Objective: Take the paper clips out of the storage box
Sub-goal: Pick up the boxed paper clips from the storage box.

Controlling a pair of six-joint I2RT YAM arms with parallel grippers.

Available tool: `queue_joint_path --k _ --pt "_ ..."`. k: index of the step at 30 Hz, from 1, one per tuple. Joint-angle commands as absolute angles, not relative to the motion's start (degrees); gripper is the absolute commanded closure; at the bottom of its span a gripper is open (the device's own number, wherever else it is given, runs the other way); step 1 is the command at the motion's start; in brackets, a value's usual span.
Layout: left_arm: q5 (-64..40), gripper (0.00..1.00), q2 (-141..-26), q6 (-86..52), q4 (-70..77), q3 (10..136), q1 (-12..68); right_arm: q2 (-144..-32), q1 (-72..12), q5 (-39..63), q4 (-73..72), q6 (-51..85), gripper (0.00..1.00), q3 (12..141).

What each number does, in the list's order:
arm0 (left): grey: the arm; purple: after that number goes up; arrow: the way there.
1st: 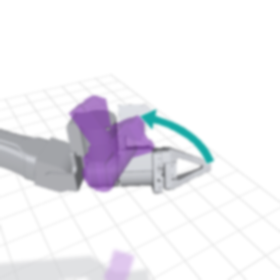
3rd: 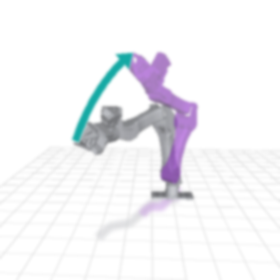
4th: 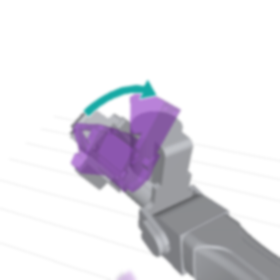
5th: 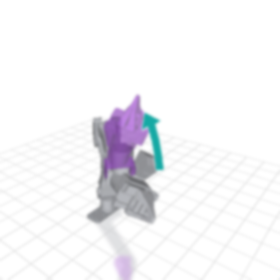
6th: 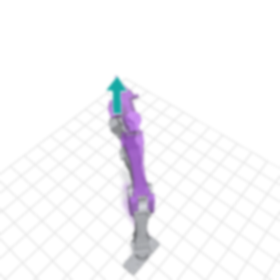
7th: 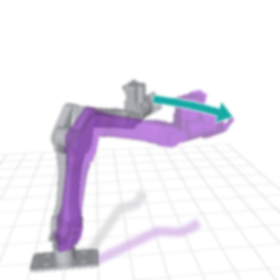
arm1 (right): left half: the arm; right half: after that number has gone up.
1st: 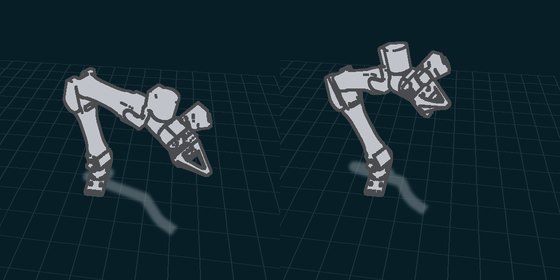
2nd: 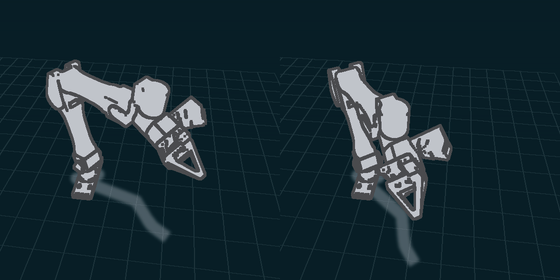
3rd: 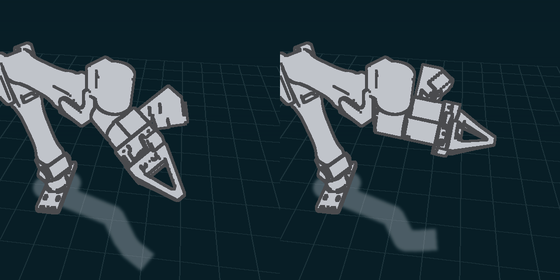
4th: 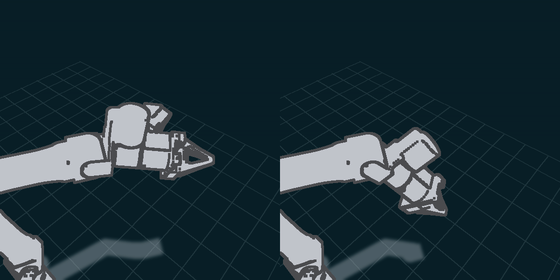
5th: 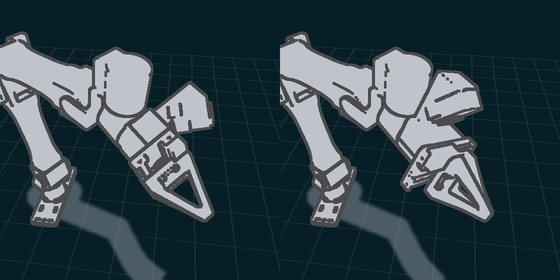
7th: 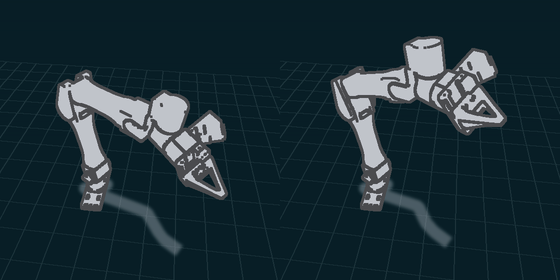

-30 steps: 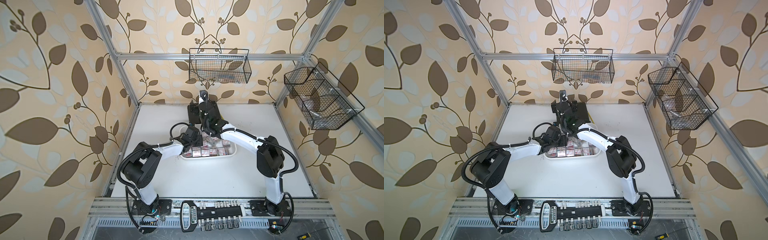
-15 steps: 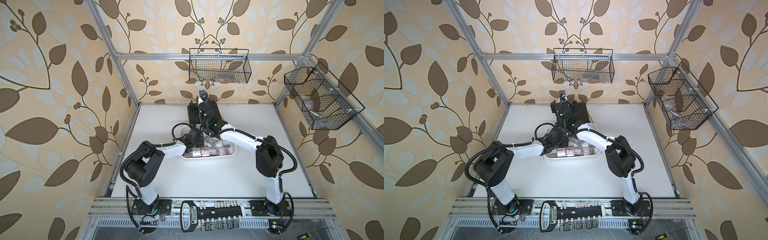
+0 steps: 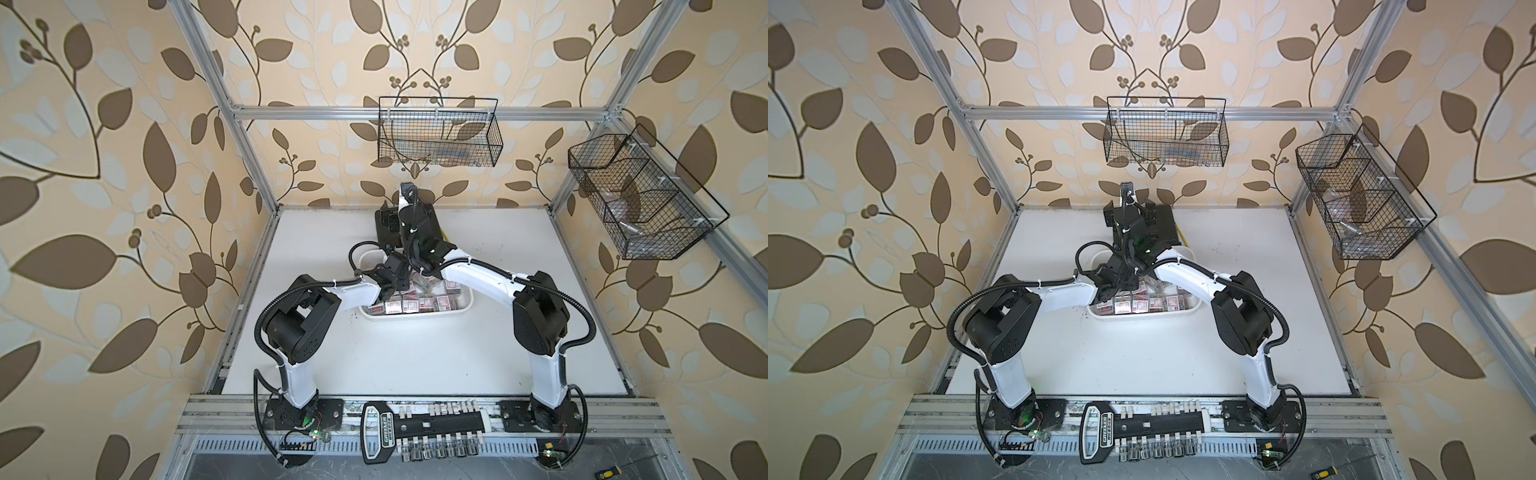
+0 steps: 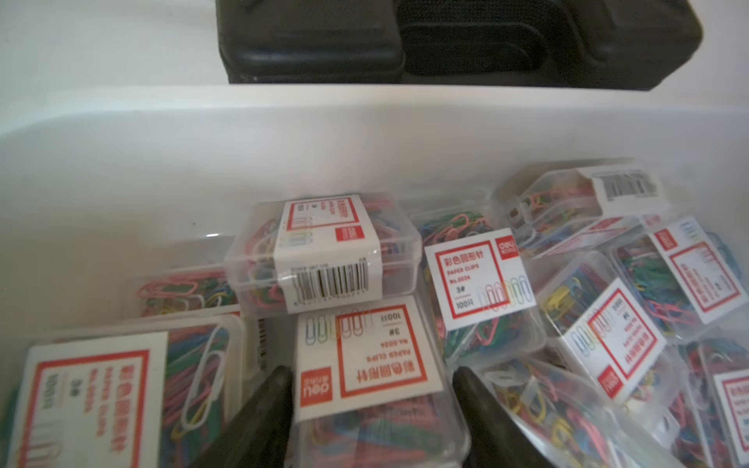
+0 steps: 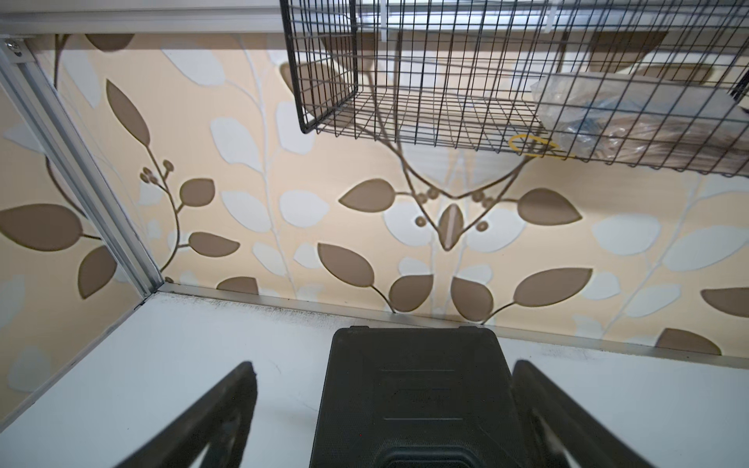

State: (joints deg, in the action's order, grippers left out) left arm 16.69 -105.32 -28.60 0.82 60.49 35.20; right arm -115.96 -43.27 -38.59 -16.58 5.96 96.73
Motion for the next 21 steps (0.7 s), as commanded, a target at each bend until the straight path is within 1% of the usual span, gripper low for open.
queue_joint_path --k 1,3,5,6,10,13,15,18,21 --pt "19.6 0.46 -106.7 -28.3 -1.1 62.9 35.1 -113.4 -43.3 -39.2 -18.2 5.9 0.02 96.1" --pt "20.1 0.54 -107.2 -28.3 -1.8 63.6 35.1 -112.7 -43.3 -39.3 -18.0 6.4 0.02 95.4" --pt "20.6 0.64 -107.2 -28.2 -2.5 64.1 35.1 -111.5 -43.3 -39.0 -18.3 6.9 0.02 94.0" --pt "20.7 0.67 -106.7 -28.1 -2.7 64.2 35.1 -110.4 -43.3 -38.7 -18.8 7.2 0.02 92.7" --pt "20.9 0.69 -102.4 -27.8 -4.1 64.1 35.2 -106.3 -43.1 -39.2 -20.4 8.6 0.02 88.2" --pt "21.8 0.7 -96.2 -27.9 -5.4 62.4 35.8 -103.0 -42.4 -39.7 -23.0 10.0 0.02 83.1" --pt "22.4 0.71 -91.5 -28.3 -6.4 60.6 36.4 -102.0 -41.8 -38.0 -25.3 10.5 0.02 80.0" --pt "23.3 0.73 -85.1 -28.7 -6.8 56.6 37.4 -104.2 -41.6 -33.5 -24.2 9.9 0.02 81.2" --pt "23.5 0.73 -78.7 -29.7 -7.2 52.4 37.5 -107.7 -42.7 -32.6 -22.2 8.1 0.01 85.3"
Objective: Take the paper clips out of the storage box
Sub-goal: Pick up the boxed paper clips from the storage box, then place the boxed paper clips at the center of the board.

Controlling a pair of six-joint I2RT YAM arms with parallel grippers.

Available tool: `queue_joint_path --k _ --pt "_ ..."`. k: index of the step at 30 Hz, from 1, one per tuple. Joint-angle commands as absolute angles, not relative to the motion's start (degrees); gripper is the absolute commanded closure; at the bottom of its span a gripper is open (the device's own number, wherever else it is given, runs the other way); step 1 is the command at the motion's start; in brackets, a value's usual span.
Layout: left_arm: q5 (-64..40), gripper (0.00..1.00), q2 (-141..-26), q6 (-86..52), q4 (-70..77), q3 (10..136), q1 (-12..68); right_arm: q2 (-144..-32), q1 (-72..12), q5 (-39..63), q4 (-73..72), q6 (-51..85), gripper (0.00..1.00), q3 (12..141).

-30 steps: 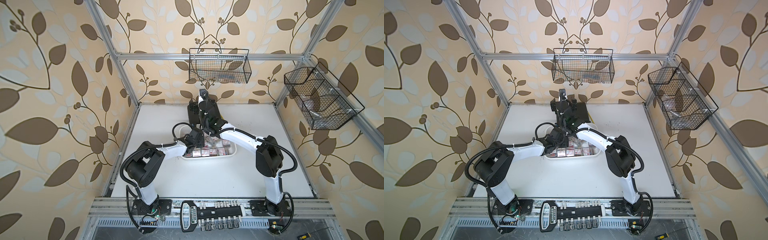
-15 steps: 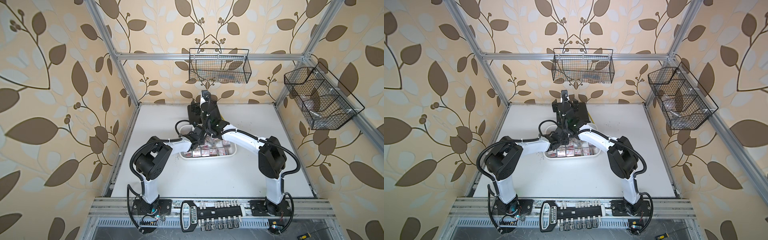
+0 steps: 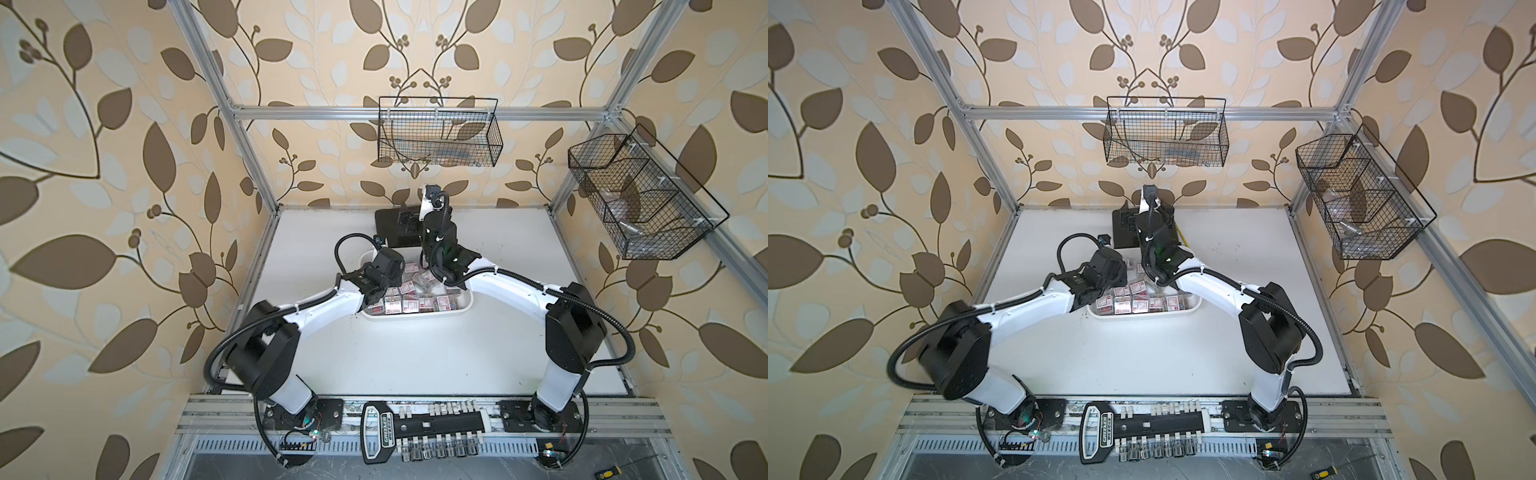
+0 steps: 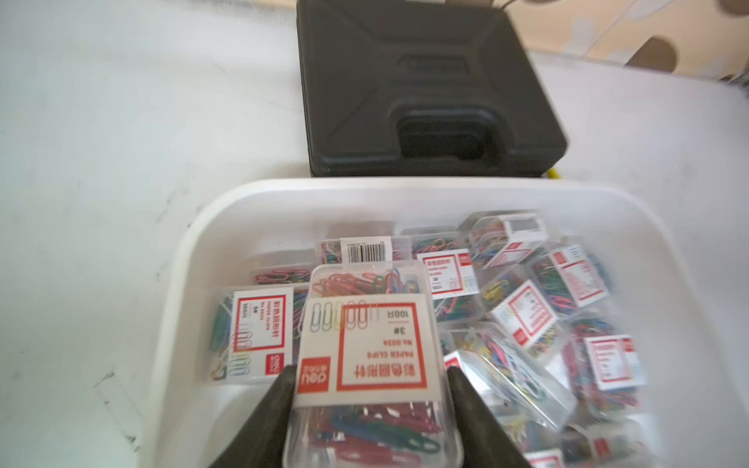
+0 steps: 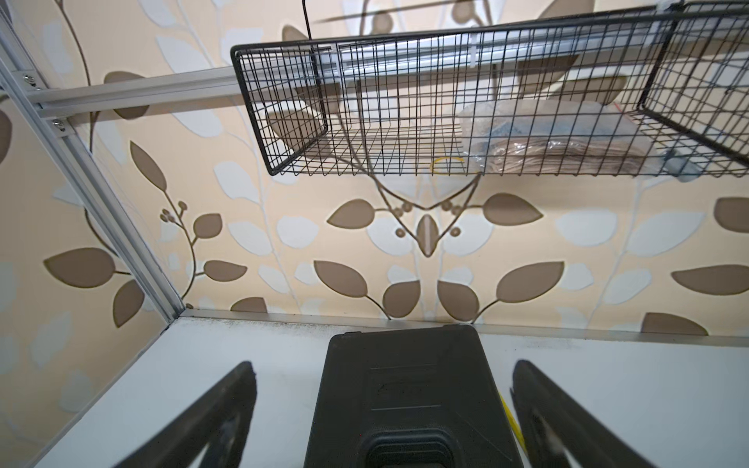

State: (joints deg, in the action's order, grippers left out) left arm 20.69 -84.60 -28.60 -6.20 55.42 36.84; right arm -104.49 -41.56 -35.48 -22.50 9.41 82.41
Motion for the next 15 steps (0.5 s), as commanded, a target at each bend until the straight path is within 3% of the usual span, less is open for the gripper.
queue_joint_path --k 1,9,15 --pt "23.6 0.74 -77.1 -29.9 -7.5 51.2 37.5 -108.8 -42.9 -32.6 -21.9 7.6 0.01 86.5" --pt "23.8 0.76 -64.2 -31.9 -11.5 42.3 37.6 -117.1 -43.1 -31.6 -13.2 5.8 0.0 98.7" --pt "23.4 0.79 -56.4 -34.0 -16.7 37.7 37.7 -109.8 -43.7 -32.2 -19.1 6.2 0.0 90.1"
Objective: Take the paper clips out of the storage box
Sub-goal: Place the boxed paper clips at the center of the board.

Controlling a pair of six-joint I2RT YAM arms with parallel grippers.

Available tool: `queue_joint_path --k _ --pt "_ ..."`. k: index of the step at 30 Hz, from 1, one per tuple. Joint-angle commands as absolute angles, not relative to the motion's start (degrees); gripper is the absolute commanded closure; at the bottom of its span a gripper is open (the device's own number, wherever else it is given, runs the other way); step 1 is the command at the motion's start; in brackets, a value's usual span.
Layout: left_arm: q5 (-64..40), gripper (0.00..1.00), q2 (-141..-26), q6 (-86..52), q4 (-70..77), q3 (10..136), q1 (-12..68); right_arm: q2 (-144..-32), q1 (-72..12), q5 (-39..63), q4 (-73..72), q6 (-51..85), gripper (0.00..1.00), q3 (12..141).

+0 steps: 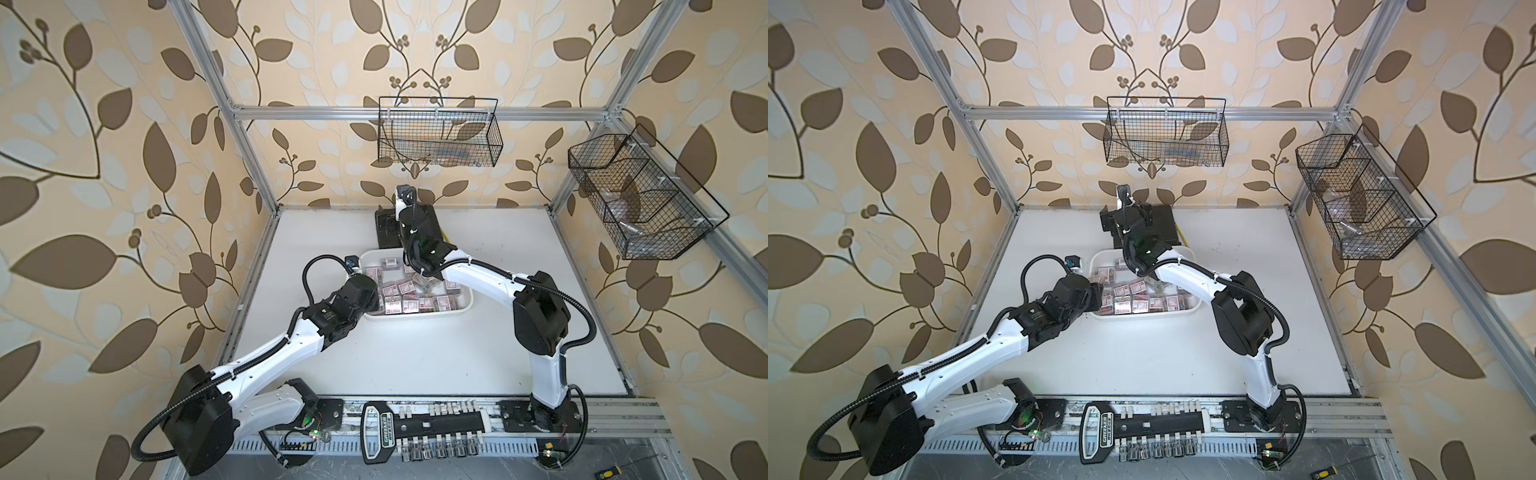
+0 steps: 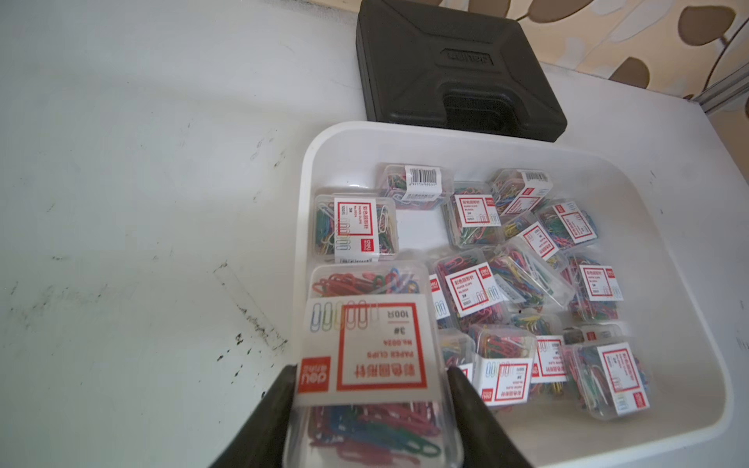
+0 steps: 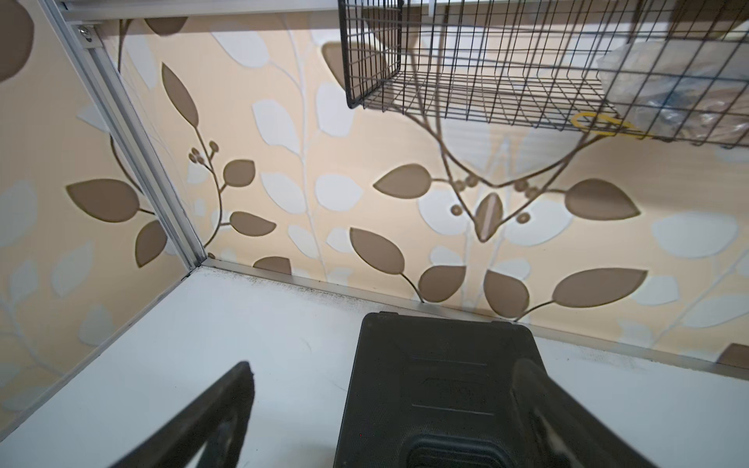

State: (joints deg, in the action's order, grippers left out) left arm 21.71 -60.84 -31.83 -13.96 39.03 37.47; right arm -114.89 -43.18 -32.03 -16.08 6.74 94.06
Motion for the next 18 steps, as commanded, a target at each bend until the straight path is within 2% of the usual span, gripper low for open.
queue_joint_path --k 1,5,8,11,18 --pt "23.2 0.79 -55.2 -34.4 -17.5 36.8 37.7 -108.2 -43.7 -32.5 -19.7 6.6 0.0 88.4" --pt "22.5 0.8 -49.8 -36.1 -20.1 33.4 38.8 -101.1 -43.5 -35.4 -19.7 10.4 0.0 82.3" --pt "26.1 0.85 -46.9 -39.3 -24.3 32.2 41.5 -96.0 -43.4 -37.6 -20.1 14.5 0.0 76.2" --pt "30.5 0.85 -44.2 -44.3 -28.2 30.2 45.1 -92.1 -43.8 -39.7 -21.5 16.8 0.01 69.4" --pt "35.6 0.91 -45.9 -55.2 -32.7 27.5 53.8 -86.1 -44.2 -42.4 -24.4 20.8 0.01 57.7"
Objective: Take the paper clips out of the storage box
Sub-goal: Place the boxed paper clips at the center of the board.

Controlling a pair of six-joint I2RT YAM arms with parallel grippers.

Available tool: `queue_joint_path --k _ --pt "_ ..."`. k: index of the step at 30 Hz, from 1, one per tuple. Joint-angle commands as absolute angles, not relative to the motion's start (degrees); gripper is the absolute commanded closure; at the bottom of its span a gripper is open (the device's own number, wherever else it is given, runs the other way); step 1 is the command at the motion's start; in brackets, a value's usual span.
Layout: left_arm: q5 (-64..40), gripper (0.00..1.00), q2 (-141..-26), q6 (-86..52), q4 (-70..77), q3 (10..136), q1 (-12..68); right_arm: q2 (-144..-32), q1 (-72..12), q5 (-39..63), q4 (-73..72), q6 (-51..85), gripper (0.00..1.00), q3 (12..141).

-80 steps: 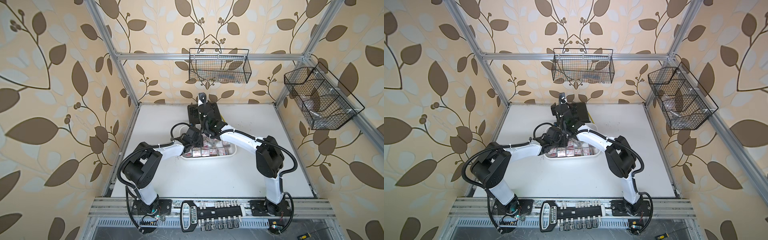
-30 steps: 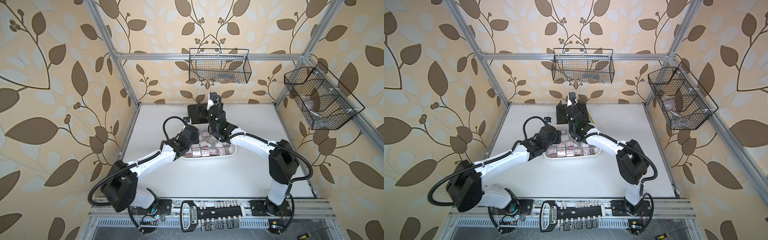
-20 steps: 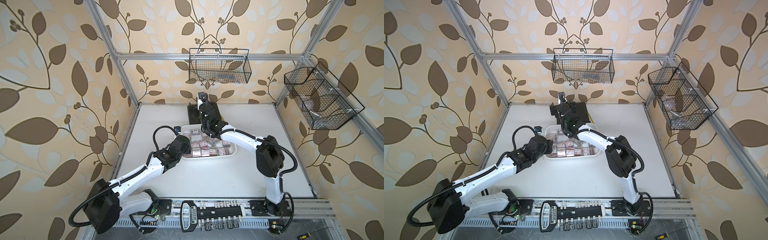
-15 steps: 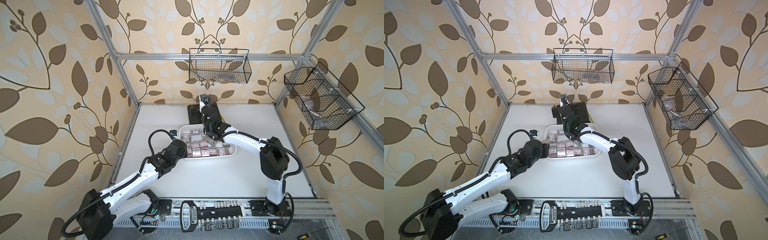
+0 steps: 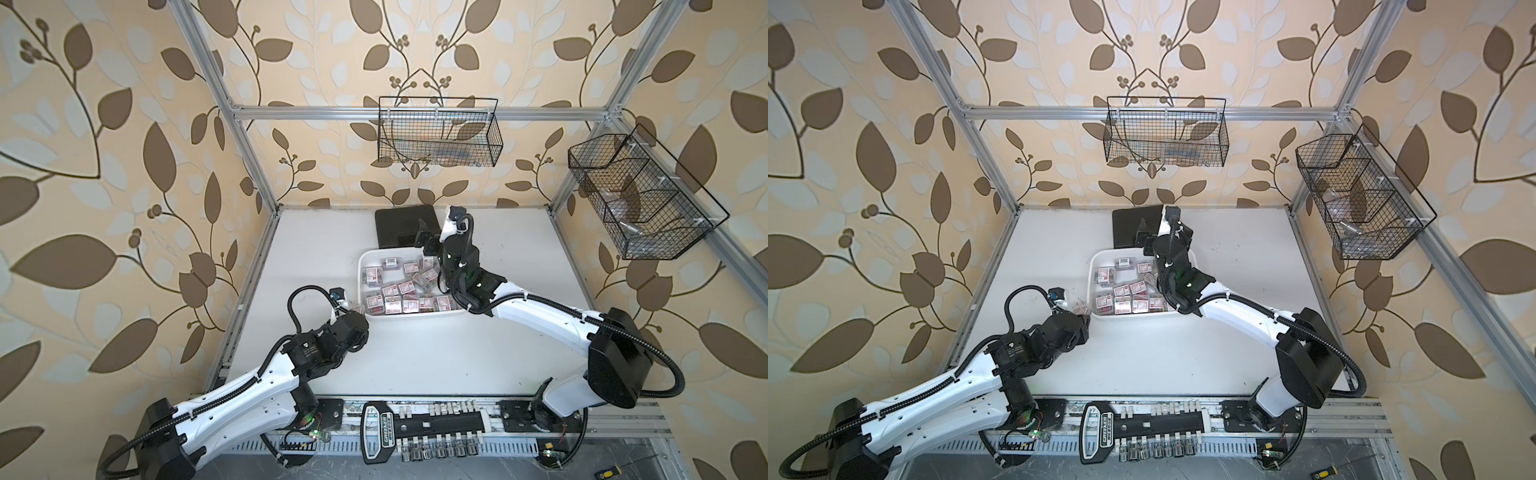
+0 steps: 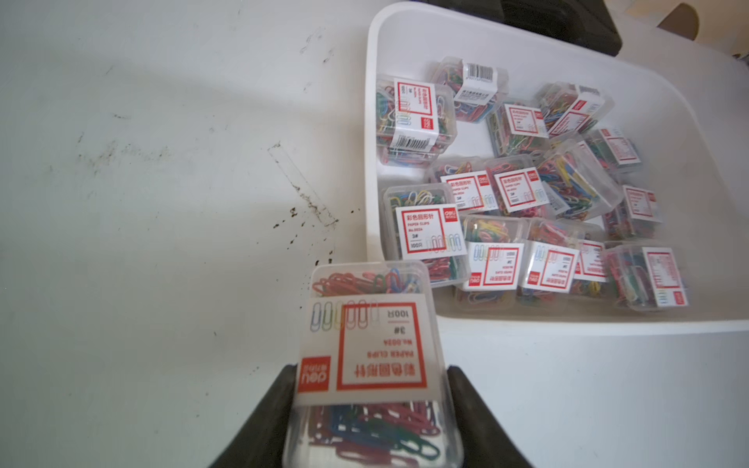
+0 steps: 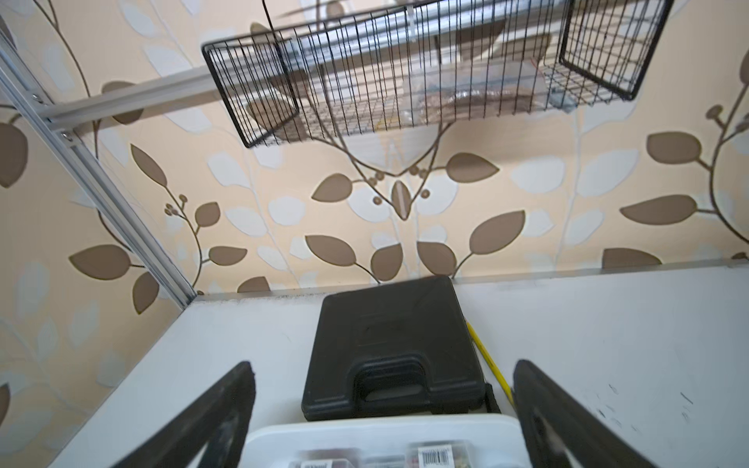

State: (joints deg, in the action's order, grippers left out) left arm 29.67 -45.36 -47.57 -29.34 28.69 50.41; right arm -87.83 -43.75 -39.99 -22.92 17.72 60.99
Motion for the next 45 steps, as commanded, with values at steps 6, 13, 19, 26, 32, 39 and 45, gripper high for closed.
queue_joint_path --k 6,13,19,26,32,39,45 --pt "38.2 0.91 -49.4 -61.7 -27.3 22.1 62.6 -82.6 -44.6 -43.8 -24.7 22.8 0.02 52.6" --pt "42.6 0.89 -55.2 -65.0 -19.1 19.6 69.7 -80.9 -47.3 -44.8 -26.9 22.8 0.02 48.9" --pt "42.1 0.88 -62.0 -63.5 -6.7 17.2 70.9 -79.4 -47.7 -45.0 -24.8 24.8 0.02 48.1" --pt "43.6 0.84 -71.9 -62.4 1.1 19.6 71.5 -75.9 -47.5 -44.9 -21.7 27.9 0.02 45.6" --pt "43.9 0.76 -80.2 -61.5 3.7 24.2 71.6 -72.7 -45.6 -42.4 -18.5 31.6 0.03 43.0" --pt "42.7 0.58 -84.1 -62.5 2.5 25.9 71.6 -69.6 -45.0 -43.0 -18.1 32.2 0.03 39.6" --pt "42.7 0.29 -82.9 -61.4 -1.3 27.4 71.6 -68.2 -44.6 -42.0 -18.0 32.5 0.03 39.1"
